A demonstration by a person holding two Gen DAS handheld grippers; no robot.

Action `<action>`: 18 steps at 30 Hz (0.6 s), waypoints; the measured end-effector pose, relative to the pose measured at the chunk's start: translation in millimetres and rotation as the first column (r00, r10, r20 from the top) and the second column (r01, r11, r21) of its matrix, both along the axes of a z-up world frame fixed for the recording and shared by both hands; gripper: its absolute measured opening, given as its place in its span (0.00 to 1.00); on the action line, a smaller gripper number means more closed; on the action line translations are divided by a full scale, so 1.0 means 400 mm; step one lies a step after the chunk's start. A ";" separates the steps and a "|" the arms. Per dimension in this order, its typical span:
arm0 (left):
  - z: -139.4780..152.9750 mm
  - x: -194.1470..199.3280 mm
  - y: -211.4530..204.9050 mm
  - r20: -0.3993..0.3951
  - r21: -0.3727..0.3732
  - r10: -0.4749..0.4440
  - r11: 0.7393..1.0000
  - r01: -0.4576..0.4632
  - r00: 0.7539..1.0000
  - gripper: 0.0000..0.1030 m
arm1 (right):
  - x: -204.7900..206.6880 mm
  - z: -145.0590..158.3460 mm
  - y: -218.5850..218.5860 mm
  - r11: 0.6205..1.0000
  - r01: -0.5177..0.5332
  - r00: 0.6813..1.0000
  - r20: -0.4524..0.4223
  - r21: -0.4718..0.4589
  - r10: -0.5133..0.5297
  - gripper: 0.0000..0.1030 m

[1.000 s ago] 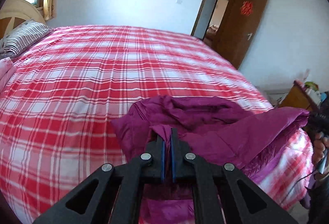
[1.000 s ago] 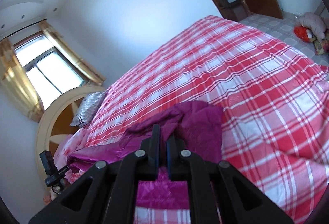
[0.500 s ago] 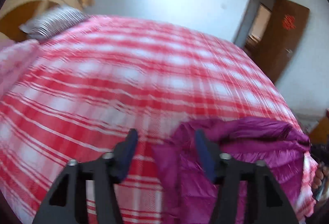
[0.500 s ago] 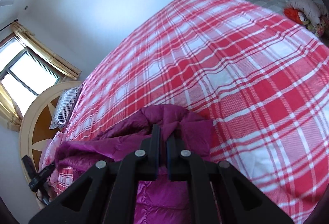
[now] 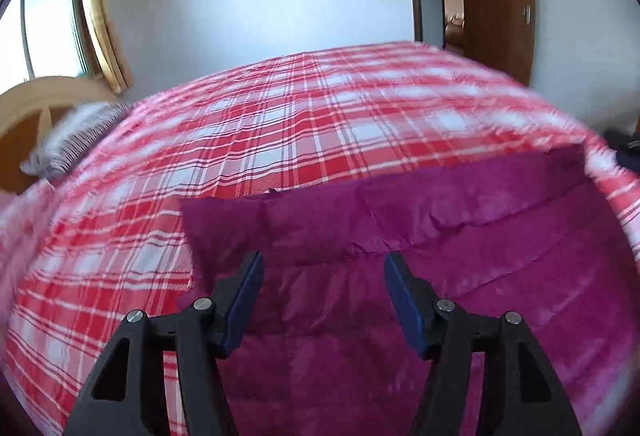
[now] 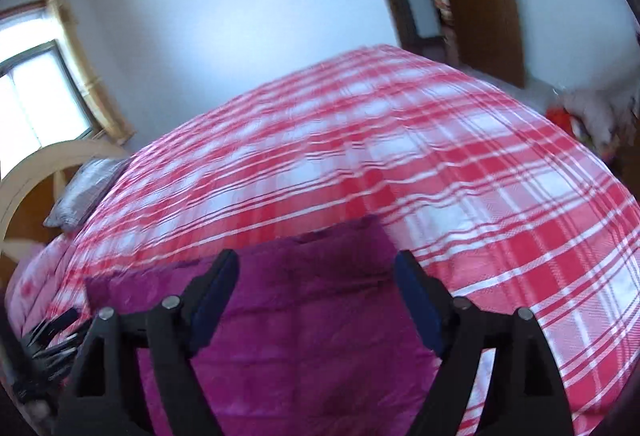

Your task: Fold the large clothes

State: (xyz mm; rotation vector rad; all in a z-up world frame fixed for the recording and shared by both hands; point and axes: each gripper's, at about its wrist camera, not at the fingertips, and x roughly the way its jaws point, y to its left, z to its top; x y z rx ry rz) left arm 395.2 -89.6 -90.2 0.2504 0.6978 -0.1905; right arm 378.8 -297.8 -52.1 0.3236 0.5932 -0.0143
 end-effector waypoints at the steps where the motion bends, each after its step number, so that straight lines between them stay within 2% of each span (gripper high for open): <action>1: -0.012 0.011 -0.009 0.001 0.015 0.005 1.000 -0.005 1.000 0.61 | -0.002 -0.009 0.025 1.000 -0.030 1.000 0.000 -0.002 0.030 0.81; 4: -0.057 0.038 -0.029 -0.007 0.068 0.035 0.997 -0.035 0.999 0.62 | 0.012 -0.068 0.127 0.985 -0.156 0.987 -0.059 -0.071 0.152 0.80; 7: -0.075 0.058 -0.012 -0.028 0.050 0.063 0.997 -0.061 0.998 0.62 | 0.049 -0.127 0.183 0.967 -0.187 0.979 -0.120 -0.175 0.168 0.78; 12: -0.093 0.103 -0.002 -0.041 0.030 0.097 0.995 -0.095 0.994 0.62 | 0.105 -0.185 0.133 0.987 -0.118 0.982 -0.158 -0.110 0.100 0.75; 16: -0.097 0.126 -0.010 -0.052 0.036 0.105 0.994 -0.103 0.993 0.63 | 0.115 -0.192 0.144 0.986 -0.108 0.981 -0.173 -0.131 0.084 0.75; 18: -0.108 0.129 -0.006 -0.056 0.024 0.111 0.994 -0.109 0.992 0.67 | 0.113 -0.199 0.145 0.985 -0.111 0.981 -0.174 -0.129 0.088 0.76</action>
